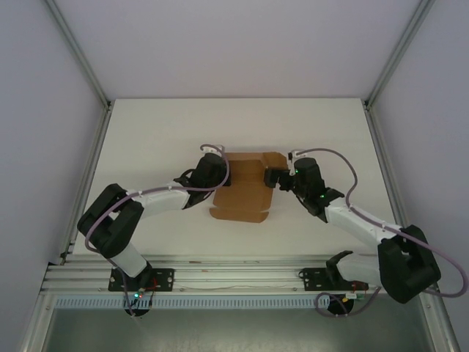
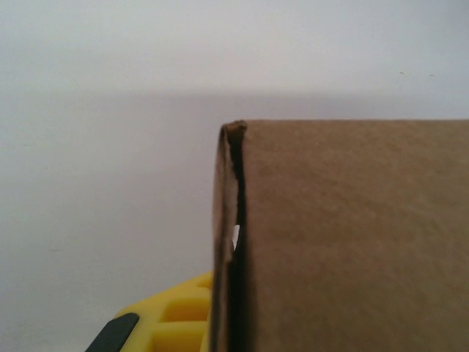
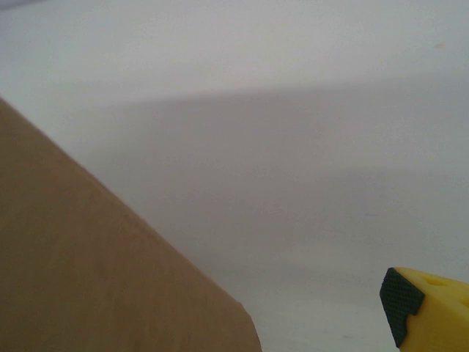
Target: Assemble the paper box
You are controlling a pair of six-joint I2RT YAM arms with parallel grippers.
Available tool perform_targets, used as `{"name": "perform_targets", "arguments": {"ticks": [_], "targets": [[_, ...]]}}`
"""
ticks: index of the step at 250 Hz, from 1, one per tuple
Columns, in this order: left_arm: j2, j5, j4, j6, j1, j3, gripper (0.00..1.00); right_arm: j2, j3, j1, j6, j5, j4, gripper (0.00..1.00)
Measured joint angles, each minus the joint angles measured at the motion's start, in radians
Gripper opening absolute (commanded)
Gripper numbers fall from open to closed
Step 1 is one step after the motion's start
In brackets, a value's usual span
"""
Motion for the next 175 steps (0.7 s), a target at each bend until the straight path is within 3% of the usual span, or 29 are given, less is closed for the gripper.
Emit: {"name": "perform_targets", "arguments": {"ticks": [52,92,126,175], "targets": [[0.002,0.029,0.011,-0.003,0.000,0.003,0.00,0.103,0.011,0.000,-0.044,-0.064,0.053,1.00],[0.002,0.028,0.015,-0.007,0.000,0.003,0.00,0.090,0.010,0.000,-0.045,-0.061,0.097,1.00],[0.002,0.024,0.014,-0.010,0.000,0.004,0.00,-0.002,0.009,0.000,-0.065,-0.061,0.053,1.00],[0.002,0.021,0.013,-0.006,0.003,0.008,0.00,-0.251,-0.008,0.000,-0.129,-0.146,-0.096,1.00]]}}
